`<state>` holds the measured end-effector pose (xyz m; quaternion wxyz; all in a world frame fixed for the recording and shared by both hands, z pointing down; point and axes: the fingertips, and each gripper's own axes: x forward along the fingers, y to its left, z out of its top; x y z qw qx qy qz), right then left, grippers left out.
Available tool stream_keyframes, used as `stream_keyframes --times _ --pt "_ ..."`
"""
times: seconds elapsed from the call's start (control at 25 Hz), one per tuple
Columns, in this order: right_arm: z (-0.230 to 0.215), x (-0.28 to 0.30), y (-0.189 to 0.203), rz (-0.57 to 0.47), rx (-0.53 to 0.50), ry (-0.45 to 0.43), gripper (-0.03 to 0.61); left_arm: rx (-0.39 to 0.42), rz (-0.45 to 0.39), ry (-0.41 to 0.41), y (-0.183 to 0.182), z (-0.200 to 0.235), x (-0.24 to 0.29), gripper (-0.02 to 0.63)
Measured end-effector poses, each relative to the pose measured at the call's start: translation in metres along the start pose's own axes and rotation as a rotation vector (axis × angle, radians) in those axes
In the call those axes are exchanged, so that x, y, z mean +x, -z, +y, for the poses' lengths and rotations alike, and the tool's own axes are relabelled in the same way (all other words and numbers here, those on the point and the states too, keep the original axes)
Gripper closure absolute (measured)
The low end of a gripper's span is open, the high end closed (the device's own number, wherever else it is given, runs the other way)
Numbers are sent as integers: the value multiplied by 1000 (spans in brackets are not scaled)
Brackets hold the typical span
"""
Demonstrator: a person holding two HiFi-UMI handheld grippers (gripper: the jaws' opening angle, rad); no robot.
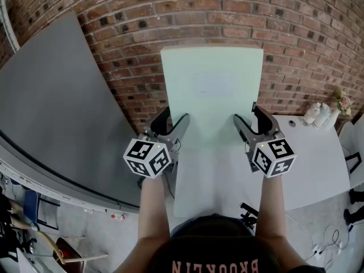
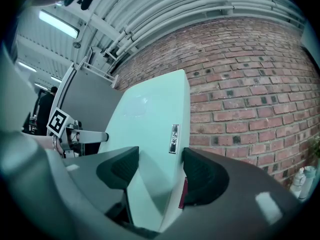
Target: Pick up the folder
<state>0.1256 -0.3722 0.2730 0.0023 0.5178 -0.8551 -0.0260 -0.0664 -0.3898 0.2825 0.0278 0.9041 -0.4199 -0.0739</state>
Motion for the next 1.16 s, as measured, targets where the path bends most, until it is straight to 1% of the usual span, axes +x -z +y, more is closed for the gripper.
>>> stream_keyframes --times 0.4,1.16 --pt "1 -2 -1 -9 -14 5 304 36 4 -20 -3 -3 -2 341" --pt "6 -11 -3 -12 -24 -1 311 32 2 -41 -4 -10 -11 341"
